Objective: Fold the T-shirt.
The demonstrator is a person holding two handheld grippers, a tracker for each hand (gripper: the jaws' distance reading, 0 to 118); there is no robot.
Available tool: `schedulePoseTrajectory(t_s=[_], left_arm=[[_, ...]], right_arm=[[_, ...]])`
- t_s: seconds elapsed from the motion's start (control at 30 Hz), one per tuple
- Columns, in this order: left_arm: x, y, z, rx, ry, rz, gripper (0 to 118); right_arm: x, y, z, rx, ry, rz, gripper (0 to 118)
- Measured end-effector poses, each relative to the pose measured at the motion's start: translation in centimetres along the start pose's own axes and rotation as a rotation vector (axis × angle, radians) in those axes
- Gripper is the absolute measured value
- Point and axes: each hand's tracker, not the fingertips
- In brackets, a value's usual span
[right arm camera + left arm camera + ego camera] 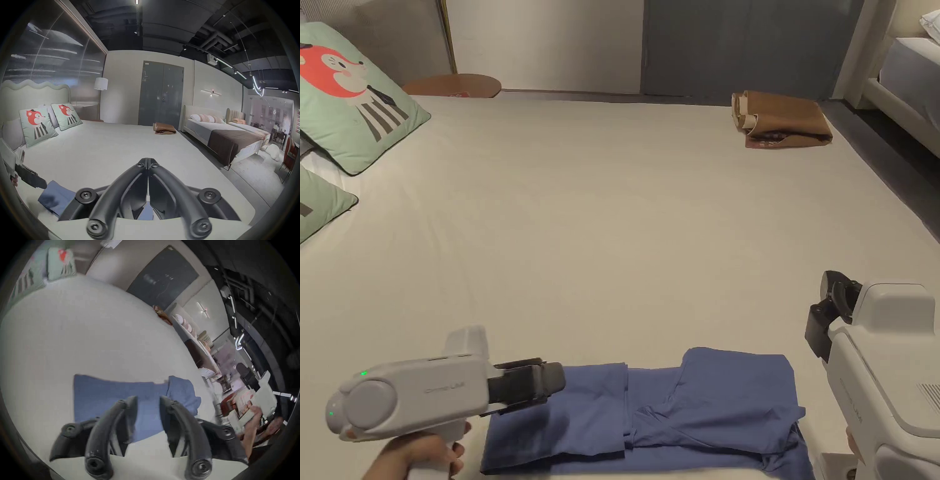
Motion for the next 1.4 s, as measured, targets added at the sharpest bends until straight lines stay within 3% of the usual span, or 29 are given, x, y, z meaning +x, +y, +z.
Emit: schedulePoseTrajectory(t_s=[0.03, 0.1, 0.17, 0.2, 0.47, 0.53, 0.63, 0.77, 0.8, 0.83, 0.87, 1.13, 1.4], left_arm=[[-1.0, 0.2, 0.2, -0.013, -0.007, 0.017, 67], [-3.2, 0.3, 0.5, -0.05, -0.021, 0.075, 72], [-5.7, 0.3, 0.5, -0.058, -0.016, 0.136, 98], [-6.6, 0.2, 0.5, -0.061, -0.029, 0.151, 106], [-12.6, -0.9, -0.9, -0.062, -0.112, 0.303, 106], [-15.1, -0.6, -1.8, -0.069, -0.135, 0.331, 96], [-15.9, 0.0, -2.5, -0.047, -0.144, 0.347, 64], [-13.4, -0.7, -4.4, -0.08, -0.129, 0.319, 50], [-12.8, -0.9, -4.8, -0.081, -0.131, 0.313, 42], [-12.4, -0.9, -4.9, -0.08, -0.126, 0.307, 20], [-12.0, -0.9, -5.1, -0.08, -0.114, 0.302, 10], [-9.4, -0.1, -2.4, -0.059, -0.02, 0.13, 8], [-8.8, 2.2, 4.3, -0.004, 0.196, 0.029, 8]], right_arm=[[-0.2, 0.0, 0.0, -0.001, 0.003, 0.004, 0], [-0.7, 0.1, 0.0, -0.003, 0.008, 0.008, 0], [-0.7, 0.1, -0.1, -0.007, 0.012, 0.012, 0], [-0.7, 0.1, -0.1, -0.009, 0.013, 0.015, 0], [-1.8, 0.4, -0.1, -0.028, 0.016, 0.041, 0], [-2.0, 0.4, -0.1, -0.029, 0.014, 0.046, 0], [-1.9, 0.2, -0.5, -0.034, 0.013, 0.05, 0], [-2.0, 0.2, -0.7, -0.043, 0.014, 0.05, 0], [-2.0, 0.2, -0.7, -0.043, 0.014, 0.051, 0], [-2.0, 0.1, -0.8, -0.043, 0.013, 0.051, 0], [-1.9, 0.0, -0.8, -0.044, 0.013, 0.05, 0], [-1.4, 0.1, -1.0, -0.037, 0.01, 0.044, 0], [-1.5, 0.2, -1.0, -0.019, 0.031, 0.029, 0]])
